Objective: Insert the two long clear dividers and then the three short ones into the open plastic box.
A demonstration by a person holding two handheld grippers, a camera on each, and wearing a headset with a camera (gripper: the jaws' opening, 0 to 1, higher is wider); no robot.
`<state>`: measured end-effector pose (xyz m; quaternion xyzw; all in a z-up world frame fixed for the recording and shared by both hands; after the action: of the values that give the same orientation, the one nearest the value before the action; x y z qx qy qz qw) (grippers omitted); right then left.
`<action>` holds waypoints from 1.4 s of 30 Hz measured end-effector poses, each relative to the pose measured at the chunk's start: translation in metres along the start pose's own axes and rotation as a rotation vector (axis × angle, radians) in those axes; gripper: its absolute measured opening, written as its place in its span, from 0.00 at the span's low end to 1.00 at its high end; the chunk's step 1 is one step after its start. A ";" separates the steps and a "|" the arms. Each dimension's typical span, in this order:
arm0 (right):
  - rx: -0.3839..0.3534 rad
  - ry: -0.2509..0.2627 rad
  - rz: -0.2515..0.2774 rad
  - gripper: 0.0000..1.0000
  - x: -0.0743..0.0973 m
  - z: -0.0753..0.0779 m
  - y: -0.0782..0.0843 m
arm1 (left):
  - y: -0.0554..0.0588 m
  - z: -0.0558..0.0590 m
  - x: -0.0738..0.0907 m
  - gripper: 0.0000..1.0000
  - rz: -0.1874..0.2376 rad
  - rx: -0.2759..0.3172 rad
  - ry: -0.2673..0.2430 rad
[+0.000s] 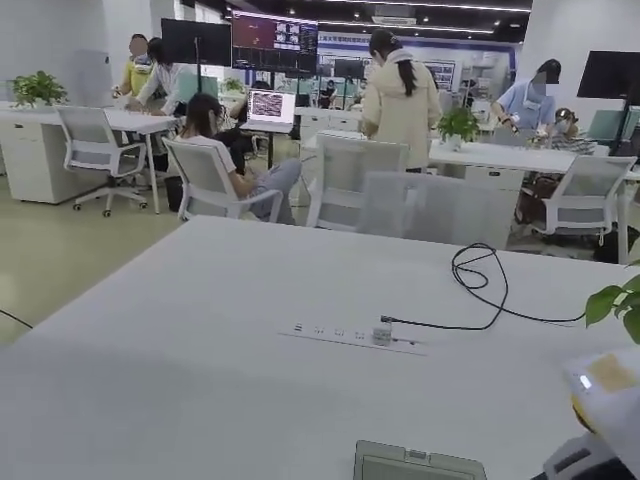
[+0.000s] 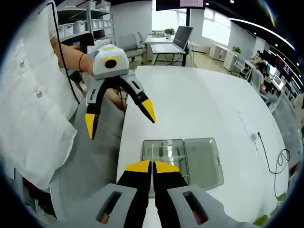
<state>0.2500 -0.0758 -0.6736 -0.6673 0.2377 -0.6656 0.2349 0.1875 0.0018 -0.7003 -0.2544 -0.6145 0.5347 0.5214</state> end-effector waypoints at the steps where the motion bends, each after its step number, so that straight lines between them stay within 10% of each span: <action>1: -0.001 0.002 0.000 0.03 -0.003 0.002 0.001 | 0.001 -0.001 0.001 0.83 0.000 0.002 -0.004; 22: -0.085 -0.006 -0.004 0.03 -0.054 0.029 0.043 | 0.019 -0.011 0.002 0.94 -0.036 0.065 -0.021; 42: 0.005 -0.013 -0.018 0.02 -0.068 0.024 0.042 | 0.022 -0.012 -0.002 0.93 -0.044 0.080 -0.009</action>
<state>0.2742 -0.0662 -0.7529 -0.6730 0.2286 -0.6641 0.2319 0.1932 0.0115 -0.7222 -0.2173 -0.6002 0.5484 0.5402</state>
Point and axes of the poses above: the centre of the closed fingertips' face, and the gripper's own axes: x roughly backward along the fingers, z roughly to its right, y roughly out of its underside, the point moved 2 cm from there along x, roughly backward along the fingers, and after that the axes turned 1 degree about -z, right-handed, at the moved point
